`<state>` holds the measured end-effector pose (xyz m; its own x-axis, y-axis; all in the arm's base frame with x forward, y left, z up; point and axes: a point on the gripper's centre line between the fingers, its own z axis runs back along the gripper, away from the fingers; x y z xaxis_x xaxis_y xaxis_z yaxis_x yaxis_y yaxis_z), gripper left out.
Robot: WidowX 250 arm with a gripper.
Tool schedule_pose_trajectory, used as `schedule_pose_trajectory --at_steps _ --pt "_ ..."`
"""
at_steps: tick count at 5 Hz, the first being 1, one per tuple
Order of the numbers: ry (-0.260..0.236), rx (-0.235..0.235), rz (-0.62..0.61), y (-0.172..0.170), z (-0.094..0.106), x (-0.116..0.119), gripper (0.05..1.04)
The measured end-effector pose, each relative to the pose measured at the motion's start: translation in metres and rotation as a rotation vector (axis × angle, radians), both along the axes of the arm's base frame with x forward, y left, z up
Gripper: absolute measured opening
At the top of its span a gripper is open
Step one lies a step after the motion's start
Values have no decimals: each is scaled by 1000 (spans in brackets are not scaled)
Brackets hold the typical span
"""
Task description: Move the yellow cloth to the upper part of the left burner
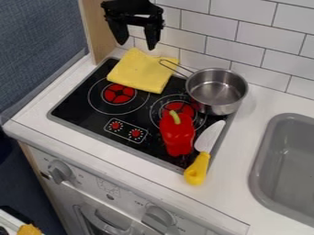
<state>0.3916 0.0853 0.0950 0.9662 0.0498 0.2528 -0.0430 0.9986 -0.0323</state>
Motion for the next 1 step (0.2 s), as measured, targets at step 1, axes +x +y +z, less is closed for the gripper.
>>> schedule_pose_trajectory --at_steps 1 --pt "0 0 0 0 -1 0 998"
